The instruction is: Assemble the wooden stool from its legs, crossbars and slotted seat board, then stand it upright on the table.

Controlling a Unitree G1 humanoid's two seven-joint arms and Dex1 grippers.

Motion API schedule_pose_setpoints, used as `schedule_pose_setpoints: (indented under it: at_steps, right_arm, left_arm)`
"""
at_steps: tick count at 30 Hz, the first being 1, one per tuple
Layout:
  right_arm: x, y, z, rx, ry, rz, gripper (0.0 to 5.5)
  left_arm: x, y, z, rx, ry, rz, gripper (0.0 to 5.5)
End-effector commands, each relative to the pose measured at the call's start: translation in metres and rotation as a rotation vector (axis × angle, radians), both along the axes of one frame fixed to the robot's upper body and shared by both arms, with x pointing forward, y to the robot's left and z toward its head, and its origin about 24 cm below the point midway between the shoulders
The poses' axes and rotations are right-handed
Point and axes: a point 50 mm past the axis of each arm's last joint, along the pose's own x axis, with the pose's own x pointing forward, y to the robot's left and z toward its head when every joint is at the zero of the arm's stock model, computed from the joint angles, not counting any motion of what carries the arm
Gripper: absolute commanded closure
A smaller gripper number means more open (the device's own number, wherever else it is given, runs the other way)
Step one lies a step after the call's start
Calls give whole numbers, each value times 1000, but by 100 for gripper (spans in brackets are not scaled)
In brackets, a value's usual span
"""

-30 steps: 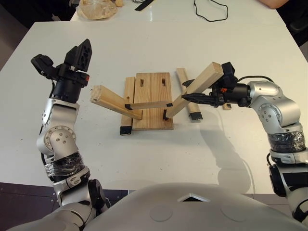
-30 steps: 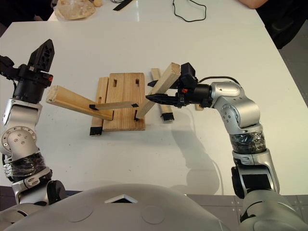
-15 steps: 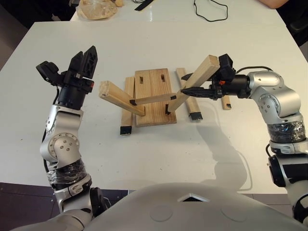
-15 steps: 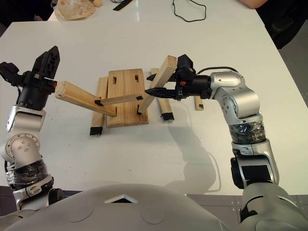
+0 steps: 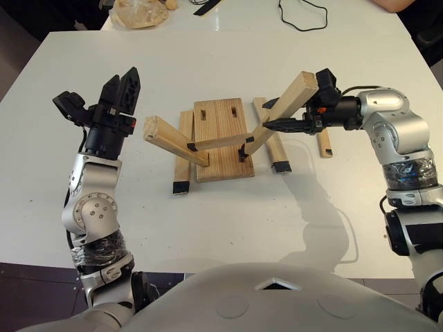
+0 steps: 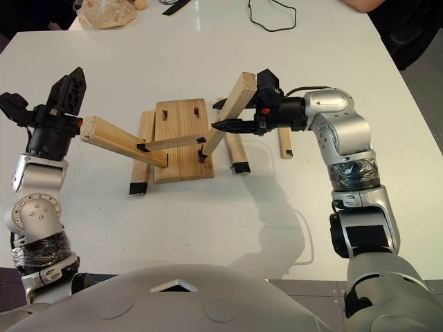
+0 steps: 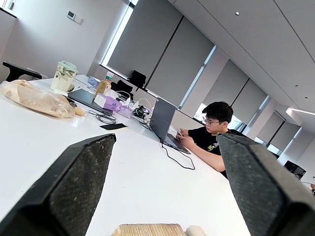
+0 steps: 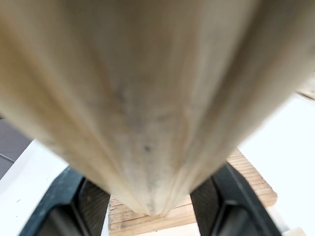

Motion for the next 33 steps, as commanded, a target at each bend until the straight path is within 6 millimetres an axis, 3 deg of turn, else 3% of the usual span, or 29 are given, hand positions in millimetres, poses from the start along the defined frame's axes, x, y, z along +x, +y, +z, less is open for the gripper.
schedule_pose_setpoints:
  at_steps: [1,10,22,30,33]
  right_arm:
    - [-4,3,-6,-15,-15,42,347]
    - [-12,4,-11,-11,-19,55,347]
    - [1,4,-8,-73,-36,58,347]
    - [-6,9,-25,-107,-6,28,347]
    - [-5,9,-25,-121,-29,3,347]
  left_arm:
    - [3,-1,4,13,-14,-23,169]
    - [3,0,6,15,-13,-27,169]
    - [3,-1,14,28,-38,-50,169]
    - [0,-26,62,61,-233,-130,169]
    - [-9,-38,93,82,-359,-171,169]
